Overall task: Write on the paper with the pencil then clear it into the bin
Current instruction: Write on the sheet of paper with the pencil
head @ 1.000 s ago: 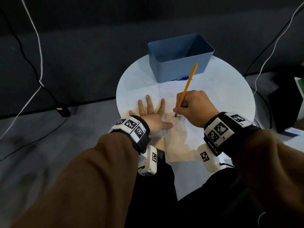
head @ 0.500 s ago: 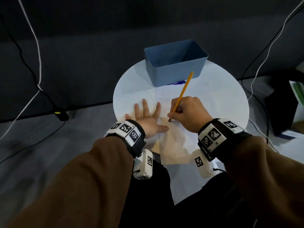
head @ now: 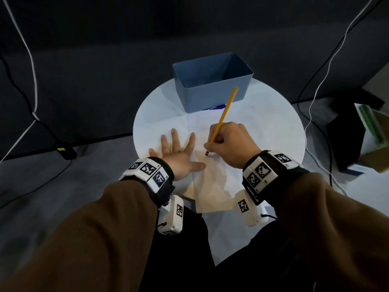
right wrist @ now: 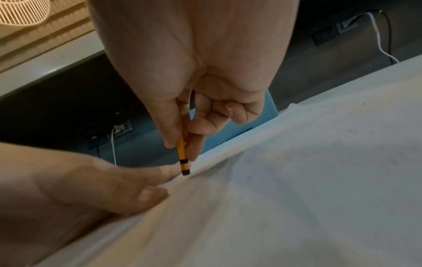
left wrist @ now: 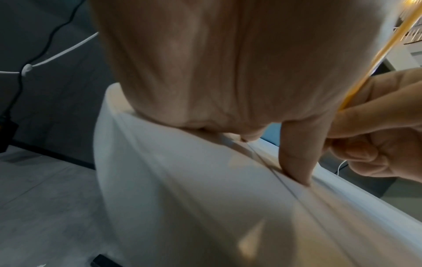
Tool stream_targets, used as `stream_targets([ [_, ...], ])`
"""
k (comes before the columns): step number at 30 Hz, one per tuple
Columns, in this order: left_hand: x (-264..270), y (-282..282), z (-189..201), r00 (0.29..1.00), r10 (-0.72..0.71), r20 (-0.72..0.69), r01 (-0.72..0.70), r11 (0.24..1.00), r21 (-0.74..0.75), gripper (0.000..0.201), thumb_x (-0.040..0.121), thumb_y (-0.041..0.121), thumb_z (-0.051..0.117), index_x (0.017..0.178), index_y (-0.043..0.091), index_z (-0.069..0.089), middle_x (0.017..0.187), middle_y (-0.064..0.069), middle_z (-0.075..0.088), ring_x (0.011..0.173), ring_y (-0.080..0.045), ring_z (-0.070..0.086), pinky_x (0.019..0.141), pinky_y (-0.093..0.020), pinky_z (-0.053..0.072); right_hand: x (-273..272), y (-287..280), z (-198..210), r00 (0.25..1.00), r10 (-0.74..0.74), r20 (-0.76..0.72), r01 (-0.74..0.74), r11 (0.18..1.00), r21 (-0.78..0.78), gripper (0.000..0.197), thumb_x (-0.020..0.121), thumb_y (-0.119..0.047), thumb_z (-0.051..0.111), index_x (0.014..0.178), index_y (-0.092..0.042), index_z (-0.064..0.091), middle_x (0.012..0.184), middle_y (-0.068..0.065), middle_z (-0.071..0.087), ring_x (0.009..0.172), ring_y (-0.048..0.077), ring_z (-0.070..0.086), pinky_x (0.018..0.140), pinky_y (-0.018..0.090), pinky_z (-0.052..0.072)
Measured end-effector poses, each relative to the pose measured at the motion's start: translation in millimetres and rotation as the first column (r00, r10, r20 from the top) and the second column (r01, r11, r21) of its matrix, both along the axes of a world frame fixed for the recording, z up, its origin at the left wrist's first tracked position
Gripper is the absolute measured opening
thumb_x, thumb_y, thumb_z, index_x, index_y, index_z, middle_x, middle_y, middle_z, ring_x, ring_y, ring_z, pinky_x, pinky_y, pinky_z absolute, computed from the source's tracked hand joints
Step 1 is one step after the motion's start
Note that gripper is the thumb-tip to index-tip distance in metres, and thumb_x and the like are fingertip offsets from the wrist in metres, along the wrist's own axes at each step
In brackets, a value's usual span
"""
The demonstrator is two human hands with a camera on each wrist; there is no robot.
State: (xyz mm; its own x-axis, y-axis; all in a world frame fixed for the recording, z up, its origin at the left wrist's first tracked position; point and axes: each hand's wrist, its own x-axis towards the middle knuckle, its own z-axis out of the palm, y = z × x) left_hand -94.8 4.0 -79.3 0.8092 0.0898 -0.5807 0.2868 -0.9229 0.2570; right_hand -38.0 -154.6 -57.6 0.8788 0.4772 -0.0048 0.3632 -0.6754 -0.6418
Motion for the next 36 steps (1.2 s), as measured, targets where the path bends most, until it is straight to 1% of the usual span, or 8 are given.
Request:
stream_targets([
  [4, 1, -1, 2, 1.0, -0.01, -0.012, 0.01, 1.0, -0.003, 0.089, 0.094, 0.066, 0.044, 0.152, 0.045, -0.021, 0.156, -0.007, -0.041, 0.145, -0.035, -0.033, 0.114, -0.068, -0.008, 2, -14, -5, 0.997, -0.077, 0.025, 0.078, 0.996, -0.038, 0.02, 0.088, -0.018, 0.074, 0.072, -0.016, 0.063, 0.067, -0.003, 0.065, 0.069, 0.009, 0.059, 0.063, 0.023, 0.042],
  [8, 1, 1, 3, 1.0, -0.002, -0.029, 0.001, 1.0, -0.02, 0.091, 0.094, 0.065, 0.046, 0.151, 0.046, -0.022, 0.154, -0.006, -0.043, 0.144, -0.035, -0.034, 0.113, -0.069, -0.009, 9, -30, 1, 0.987, -0.158, 0.023, 0.159, 0.985, -0.065, 0.024, 0.089, -0.016, 0.072, 0.069, -0.018, 0.059, 0.066, -0.003, 0.062, 0.074, 0.017, 0.057, 0.064, 0.027, 0.042],
  [14, 2, -1, 3, 1.0, -0.001, -0.026, 0.001, 1.0, 0.005, 0.091, 0.094, 0.067, 0.045, 0.152, 0.045, -0.021, 0.155, -0.006, -0.041, 0.145, -0.035, -0.033, 0.114, -0.068, -0.008, 0, -2, 1, 0.998, -0.06, 0.018, 0.06, 0.998, 0.007, 0.019, 0.087, -0.021, 0.076, 0.072, -0.018, 0.065, 0.071, -0.003, 0.069, 0.075, 0.012, 0.062, 0.068, 0.023, 0.047],
  [18, 2, 0, 3, 1.0, -0.003, -0.025, 0.003, 1.0, 0.007, 0.092, 0.093, 0.068, 0.045, 0.152, 0.045, -0.022, 0.156, -0.007, -0.041, 0.145, -0.035, -0.033, 0.114, -0.068, -0.008, -4, 5, -2, 1.0, -0.008, 0.006, 0.008, 1.0, -0.026, 0.021, 0.088, -0.018, 0.074, 0.071, -0.019, 0.062, 0.068, -0.005, 0.064, 0.067, 0.006, 0.058, 0.06, 0.019, 0.039],
  [22, 1, 0, 4, 0.999, 0.001, -0.035, -0.002, 1.0, -0.019, 0.091, 0.094, 0.066, 0.046, 0.151, 0.046, -0.021, 0.154, -0.007, -0.042, 0.144, -0.035, -0.034, 0.113, -0.069, -0.01, 8, -17, -3, 0.994, -0.111, 0.023, 0.113, 0.99, -0.087, 0.019, 0.089, -0.021, 0.074, 0.075, -0.017, 0.063, 0.073, 0.0, 0.066, 0.076, 0.017, 0.06, 0.066, 0.027, 0.042],
  [25, 2, 1, 4, 0.999, 0.003, -0.035, -0.004, 1.0, -0.024, 0.09, 0.094, 0.065, 0.046, 0.151, 0.047, -0.021, 0.154, -0.006, -0.043, 0.144, -0.036, -0.035, 0.113, -0.069, -0.011, 9, -24, 3, 0.992, -0.122, 0.023, 0.123, 0.989, -0.086, 0.018, 0.091, -0.02, 0.073, 0.075, -0.016, 0.064, 0.07, -0.002, 0.065, 0.072, 0.01, 0.058, 0.061, 0.023, 0.041],
  [31, 2, 0, 2, 1.0, 0.004, -0.03, -0.004, 1.0, -0.004, 0.091, 0.093, 0.068, 0.045, 0.152, 0.045, -0.02, 0.156, -0.007, -0.04, 0.145, -0.035, -0.033, 0.114, -0.068, -0.009, 0, -1, 3, 0.999, 0.031, 0.028, -0.029, 0.998, -0.062, 0.024, 0.09, -0.019, 0.074, 0.07, -0.022, 0.061, 0.069, -0.005, 0.065, 0.068, 0.006, 0.058, 0.062, 0.021, 0.041],
  [36, 2, 0, 4, 0.999, -0.012, -0.04, 0.012, 1.0, -0.009, 0.09, 0.094, 0.067, 0.045, 0.152, 0.045, -0.021, 0.155, -0.008, -0.041, 0.144, -0.037, -0.033, 0.113, -0.069, -0.008, 7, -20, -2, 0.995, -0.076, 0.057, 0.084, 0.986, -0.144, 0.024, 0.09, -0.018, 0.071, 0.07, -0.02, 0.057, 0.068, -0.001, 0.062, 0.074, 0.02, 0.058, 0.065, 0.029, 0.041],
])
